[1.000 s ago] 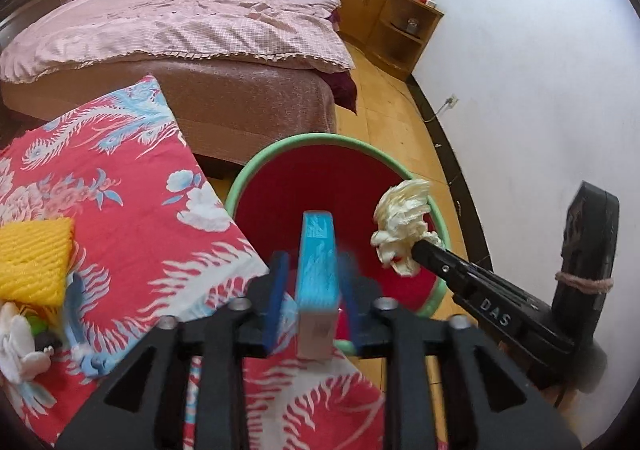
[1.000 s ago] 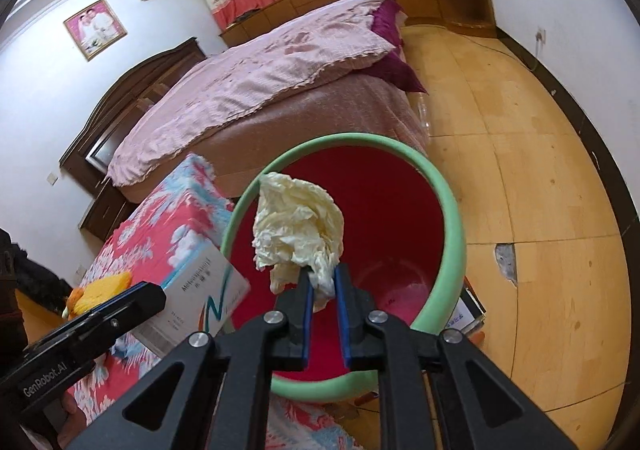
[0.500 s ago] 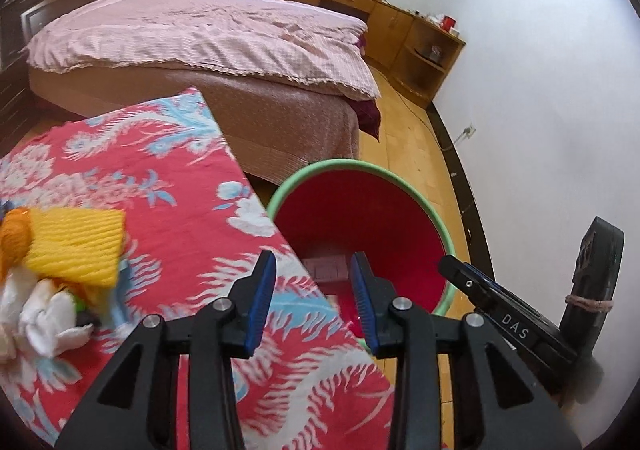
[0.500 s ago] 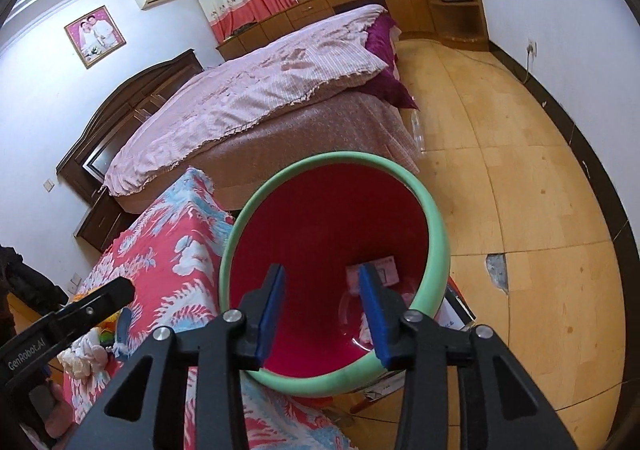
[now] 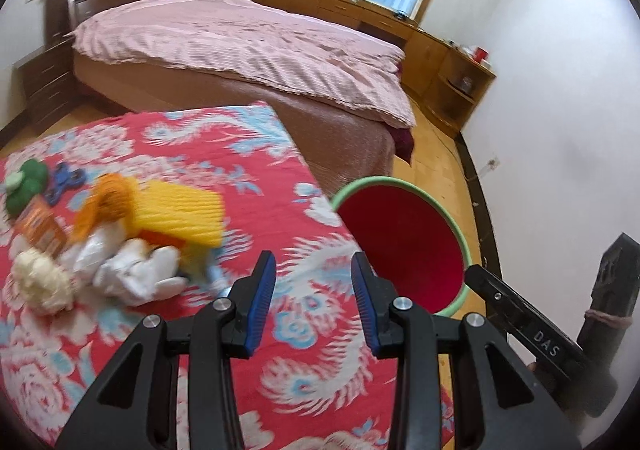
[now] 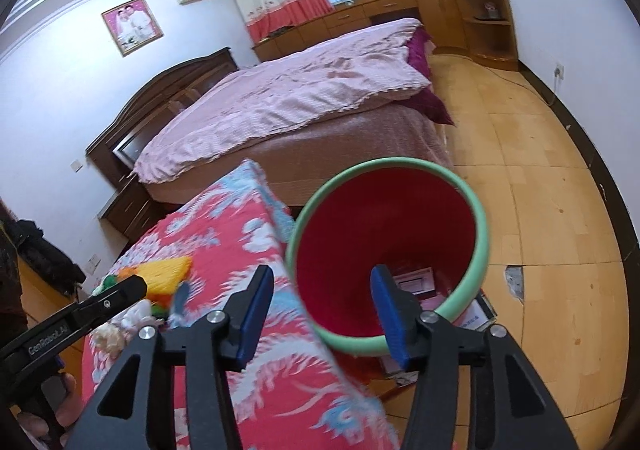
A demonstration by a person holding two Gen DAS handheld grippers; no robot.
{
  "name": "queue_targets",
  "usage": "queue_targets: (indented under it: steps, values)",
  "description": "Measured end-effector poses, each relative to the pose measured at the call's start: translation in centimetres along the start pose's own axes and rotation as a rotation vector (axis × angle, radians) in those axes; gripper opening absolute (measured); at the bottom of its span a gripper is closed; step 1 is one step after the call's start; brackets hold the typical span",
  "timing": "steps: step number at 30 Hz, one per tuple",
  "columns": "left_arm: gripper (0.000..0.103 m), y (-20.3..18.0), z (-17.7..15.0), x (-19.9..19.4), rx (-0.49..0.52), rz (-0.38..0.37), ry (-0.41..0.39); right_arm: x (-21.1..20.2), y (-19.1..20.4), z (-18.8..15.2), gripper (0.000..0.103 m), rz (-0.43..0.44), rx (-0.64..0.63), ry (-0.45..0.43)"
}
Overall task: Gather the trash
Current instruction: 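Grasp a crumpled paper ball with the left tool while the right tool grasps the blue plastic piece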
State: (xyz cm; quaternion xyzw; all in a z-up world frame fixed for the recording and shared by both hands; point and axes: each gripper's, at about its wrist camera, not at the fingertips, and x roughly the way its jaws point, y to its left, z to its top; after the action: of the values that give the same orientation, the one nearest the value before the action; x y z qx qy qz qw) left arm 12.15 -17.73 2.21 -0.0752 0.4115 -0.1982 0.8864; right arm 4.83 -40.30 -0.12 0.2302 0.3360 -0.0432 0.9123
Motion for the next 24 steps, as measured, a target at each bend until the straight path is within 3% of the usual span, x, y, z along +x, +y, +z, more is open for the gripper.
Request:
queue_targets:
  steps: [24]
  values:
    - [0.039,13.3,-3.8,-8.1,-0.238,0.217,-0.09,1.5,10.7,-4.2,0.06,0.116,-0.148,0.101]
